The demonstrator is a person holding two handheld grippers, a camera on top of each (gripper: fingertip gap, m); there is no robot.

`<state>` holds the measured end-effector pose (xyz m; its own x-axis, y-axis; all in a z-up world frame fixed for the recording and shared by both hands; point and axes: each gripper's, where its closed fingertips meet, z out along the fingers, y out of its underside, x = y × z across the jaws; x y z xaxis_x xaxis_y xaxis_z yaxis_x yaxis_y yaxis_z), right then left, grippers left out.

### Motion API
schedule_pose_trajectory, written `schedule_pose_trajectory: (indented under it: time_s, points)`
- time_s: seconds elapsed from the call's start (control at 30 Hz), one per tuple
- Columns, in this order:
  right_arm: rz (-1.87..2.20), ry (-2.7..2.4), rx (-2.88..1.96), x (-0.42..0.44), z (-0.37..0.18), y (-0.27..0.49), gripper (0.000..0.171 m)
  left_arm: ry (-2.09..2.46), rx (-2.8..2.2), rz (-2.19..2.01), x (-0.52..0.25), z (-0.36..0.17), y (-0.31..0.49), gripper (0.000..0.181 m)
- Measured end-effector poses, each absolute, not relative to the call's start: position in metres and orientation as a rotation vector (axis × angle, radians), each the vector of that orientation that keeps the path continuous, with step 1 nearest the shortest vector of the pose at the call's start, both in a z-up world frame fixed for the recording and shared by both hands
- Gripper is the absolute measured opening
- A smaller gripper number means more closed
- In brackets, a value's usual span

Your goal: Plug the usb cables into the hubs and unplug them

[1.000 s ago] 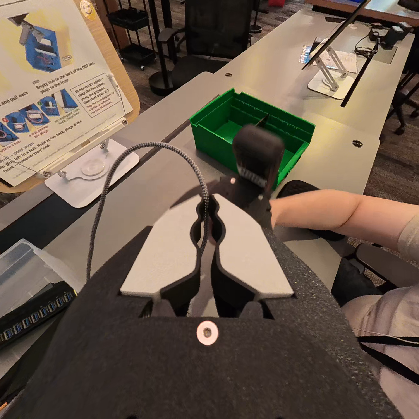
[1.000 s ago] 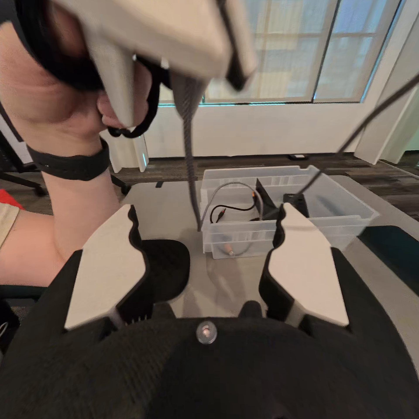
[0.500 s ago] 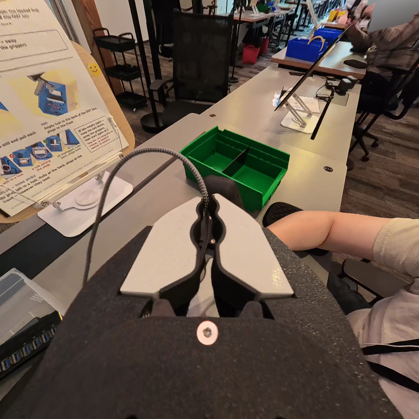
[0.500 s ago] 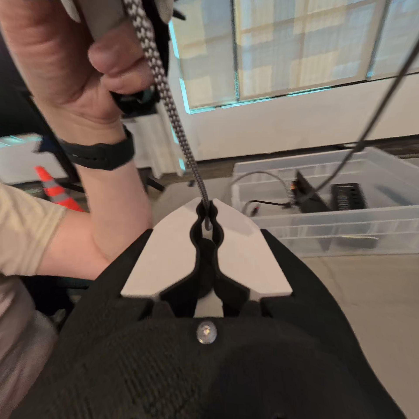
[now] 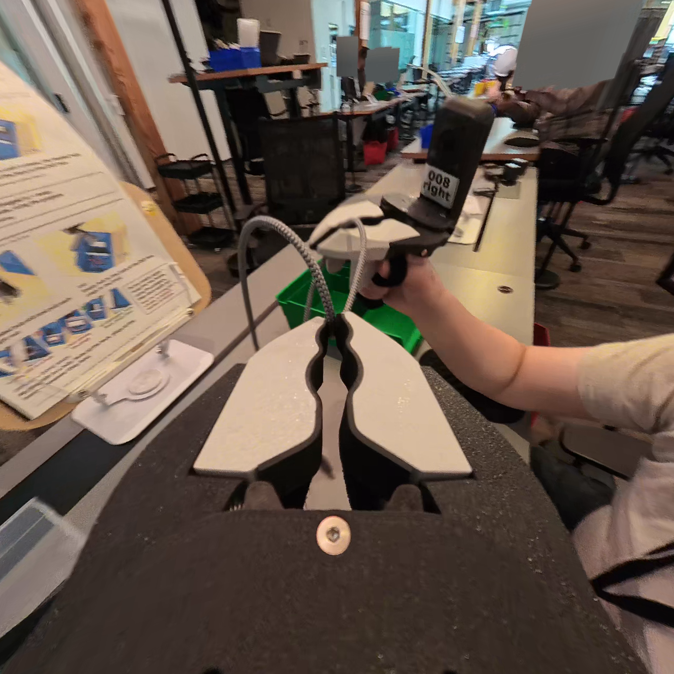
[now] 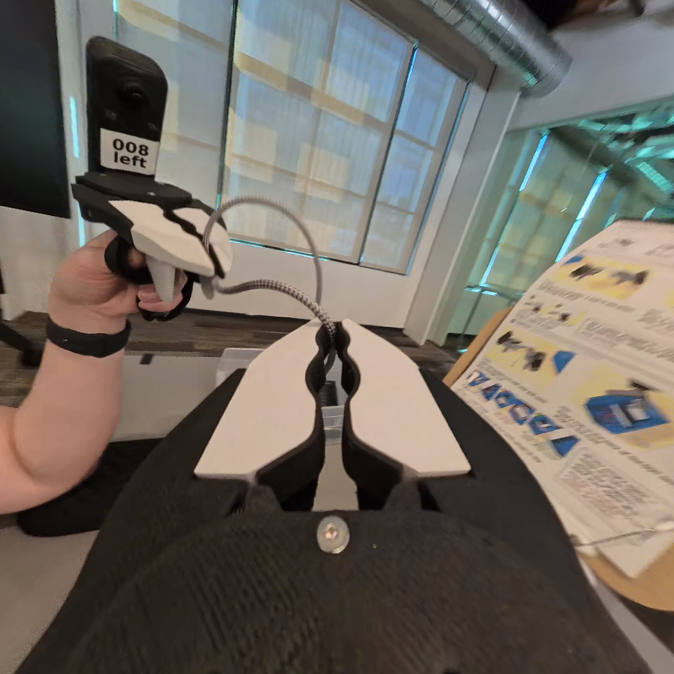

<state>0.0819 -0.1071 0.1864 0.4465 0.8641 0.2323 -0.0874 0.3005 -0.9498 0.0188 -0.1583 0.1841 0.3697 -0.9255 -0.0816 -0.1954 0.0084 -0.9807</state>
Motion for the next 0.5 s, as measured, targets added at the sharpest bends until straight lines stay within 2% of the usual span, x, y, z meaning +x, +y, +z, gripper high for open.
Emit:
schedule_pose_trajectory:
  time_s: [0.1, 0.2, 0.27, 0.33, 0.37, 0.5]
  points:
    - [0.662, -0.890, -1.055, 0.093, 0.198, -0.118, 0.003, 1.160, -1.488, -0.850, 0.034, 0.172, -0.167, 0.005]
    - [0.560, -0.932, -1.182, 0.098, 0.183, -0.104, 0.004, 1.197, -1.555, -0.828, 0.039, 0.157, -0.158, 0.012]
    - [0.541, -0.937, -1.270, 0.103, 0.169, -0.088, 0.003, 1.221, -1.636, -0.719, 0.031, 0.141, -0.143, 0.037]
    - [0.559, -0.904, -1.307, 0.111, 0.164, -0.075, 0.003, 1.252, -1.737, -0.529, 0.011, 0.119, -0.125, 0.077]
    - [0.567, -0.881, -1.315, 0.115, 0.163, -0.070, 0.003, 1.278, -1.771, -0.444, 0.000, 0.108, -0.118, 0.083]
    - [0.509, -0.821, -1.343, 0.134, 0.163, -0.055, 0.004, 1.493, -1.909, -0.260, -0.034, 0.050, -0.107, 0.075]
